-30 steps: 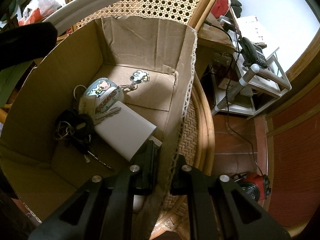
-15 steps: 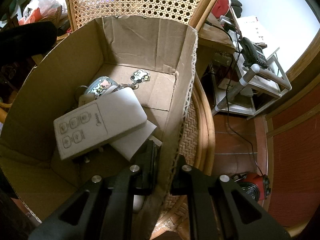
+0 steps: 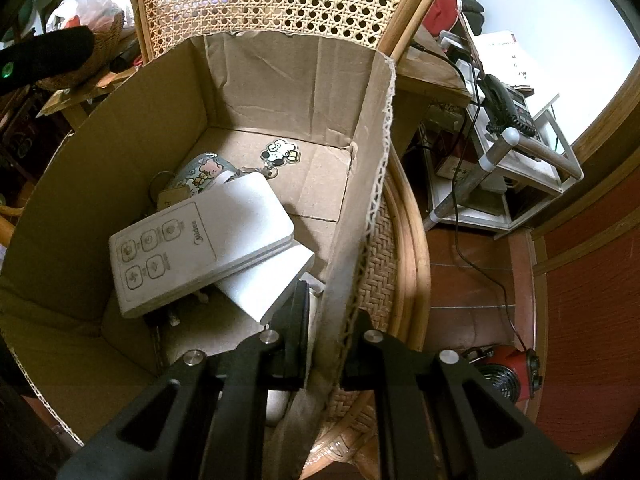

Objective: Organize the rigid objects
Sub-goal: 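Reach to the seat and grasp the white charger plug with the left tool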

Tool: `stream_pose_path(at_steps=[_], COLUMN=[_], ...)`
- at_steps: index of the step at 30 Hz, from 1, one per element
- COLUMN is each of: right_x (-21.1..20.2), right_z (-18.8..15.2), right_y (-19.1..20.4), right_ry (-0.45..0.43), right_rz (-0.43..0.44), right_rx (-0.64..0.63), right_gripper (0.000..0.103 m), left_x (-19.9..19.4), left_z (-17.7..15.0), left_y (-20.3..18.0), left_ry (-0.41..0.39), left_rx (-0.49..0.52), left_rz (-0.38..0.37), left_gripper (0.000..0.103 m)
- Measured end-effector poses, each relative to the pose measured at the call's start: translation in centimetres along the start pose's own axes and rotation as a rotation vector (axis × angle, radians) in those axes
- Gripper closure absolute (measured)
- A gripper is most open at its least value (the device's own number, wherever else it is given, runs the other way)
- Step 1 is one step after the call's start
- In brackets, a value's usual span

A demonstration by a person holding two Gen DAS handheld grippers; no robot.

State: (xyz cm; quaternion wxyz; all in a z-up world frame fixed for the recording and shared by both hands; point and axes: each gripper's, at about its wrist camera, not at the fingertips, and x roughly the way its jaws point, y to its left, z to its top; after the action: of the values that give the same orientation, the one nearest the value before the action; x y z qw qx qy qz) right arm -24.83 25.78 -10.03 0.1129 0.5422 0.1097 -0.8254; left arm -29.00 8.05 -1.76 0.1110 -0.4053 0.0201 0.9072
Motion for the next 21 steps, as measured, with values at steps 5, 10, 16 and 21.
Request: stream_pose_path(at_steps=[5, 10, 16, 21], right_x=[0.0, 0.0, -0.1, -0.1], right_z=[0.0, 0.1, 0.1, 0.1], right_y=[0.0, 0.1, -0.2, -0.2], right_ry=[0.0, 0.002, 0.0, 0.001], right_rz=[-0.002, 0.005, 0.006, 0.002], right_rx=[-0.002, 0.007, 0.012, 0.01], right_gripper=[0.091, 0.091, 0.091, 0.091], left_x=[0.0, 1.1, 3.1, 4.6], left_z=[-0.4, -1.3, -2.0, -2.2], left_y=[3.6, 6.6, 8.3, 9.2], left_ry=[-0.025, -0.008, 0.022, 0.039], left_rx=[-0.074, -0.13, -0.156, -0.174], left_rz=[0.072, 0.108, 0.123, 0.13], left_gripper=[0.038, 0.037, 0.037, 0.037])
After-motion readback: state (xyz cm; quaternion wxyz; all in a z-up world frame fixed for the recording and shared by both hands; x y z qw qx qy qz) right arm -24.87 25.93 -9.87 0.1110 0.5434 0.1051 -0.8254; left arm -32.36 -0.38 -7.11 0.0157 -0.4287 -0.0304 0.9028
